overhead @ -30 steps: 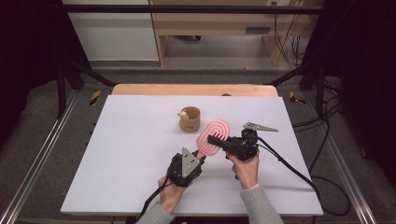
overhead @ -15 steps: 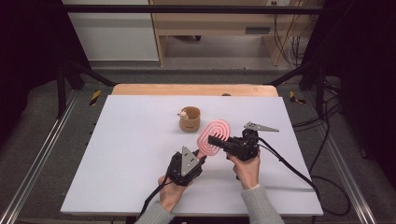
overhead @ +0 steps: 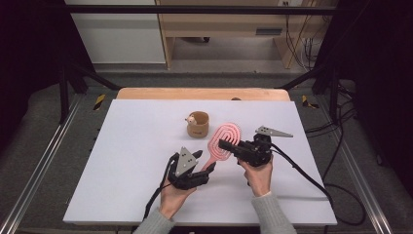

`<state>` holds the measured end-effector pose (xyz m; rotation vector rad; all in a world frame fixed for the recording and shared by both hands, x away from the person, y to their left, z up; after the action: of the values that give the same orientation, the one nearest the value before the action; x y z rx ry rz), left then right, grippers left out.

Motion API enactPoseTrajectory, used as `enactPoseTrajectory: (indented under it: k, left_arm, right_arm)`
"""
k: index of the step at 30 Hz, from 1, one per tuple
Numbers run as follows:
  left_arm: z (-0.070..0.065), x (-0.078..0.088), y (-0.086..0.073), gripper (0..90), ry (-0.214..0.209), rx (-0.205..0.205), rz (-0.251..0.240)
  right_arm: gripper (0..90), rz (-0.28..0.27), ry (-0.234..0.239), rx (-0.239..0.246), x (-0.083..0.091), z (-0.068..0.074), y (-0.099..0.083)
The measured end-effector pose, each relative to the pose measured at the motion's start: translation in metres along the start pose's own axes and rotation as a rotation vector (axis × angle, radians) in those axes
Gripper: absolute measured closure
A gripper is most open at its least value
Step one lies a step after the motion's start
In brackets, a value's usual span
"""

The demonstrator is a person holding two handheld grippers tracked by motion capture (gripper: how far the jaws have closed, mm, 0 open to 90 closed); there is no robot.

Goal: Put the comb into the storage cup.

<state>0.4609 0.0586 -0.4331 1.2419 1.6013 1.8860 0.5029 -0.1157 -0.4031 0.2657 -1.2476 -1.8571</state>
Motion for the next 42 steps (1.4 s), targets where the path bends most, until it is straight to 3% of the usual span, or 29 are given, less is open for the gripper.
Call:
enactPoseTrajectory:
  k: [8, 13, 20, 27, 34, 42]
  left_arm:
    - [0.014, 0.012, 0.006, 14.8, -0.06, 0.056, -0.03]
    - [0.027, 0.021, 0.009, 6.8, -0.067, 0.087, -0.038]
    - [0.041, 0.034, 0.01, 3.9, -0.072, 0.114, -0.052]
    - [0.052, 0.044, 0.007, 3.9, -0.071, 0.116, -0.067]
    - [0.066, 0.058, -0.001, 3.9, -0.027, 0.113, -0.056]
    - [0.082, 0.078, -0.014, 3.9, -0.008, 0.112, -0.065]
  right_arm:
    - [63.7, -0.008, -0.03, 0.014, 0.004, -0.005, 0.007]
    - [63.8, 0.0, -0.046, 0.026, 0.007, -0.007, 0.013]
    - [63.7, -0.026, -0.064, 0.041, 0.013, -0.006, 0.022]
    - [63.7, -0.032, -0.08, 0.051, 0.018, -0.008, 0.03]
    - [63.7, -0.04, -0.098, 0.071, 0.02, -0.007, 0.037]
    - [63.6, -0.053, -0.106, 0.086, 0.022, -0.005, 0.046]
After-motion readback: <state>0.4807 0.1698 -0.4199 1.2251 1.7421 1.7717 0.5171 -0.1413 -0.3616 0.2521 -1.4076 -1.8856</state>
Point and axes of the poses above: each handheld gripper's, and its own axes: x roughly backward along the jaws, y roughly out of its top, z roughly to its left, the point moved 5 cm from there along -x, roughly forward along the jaws, and after that the axes turned 8 degrees about -y, right-handed, at the moved point
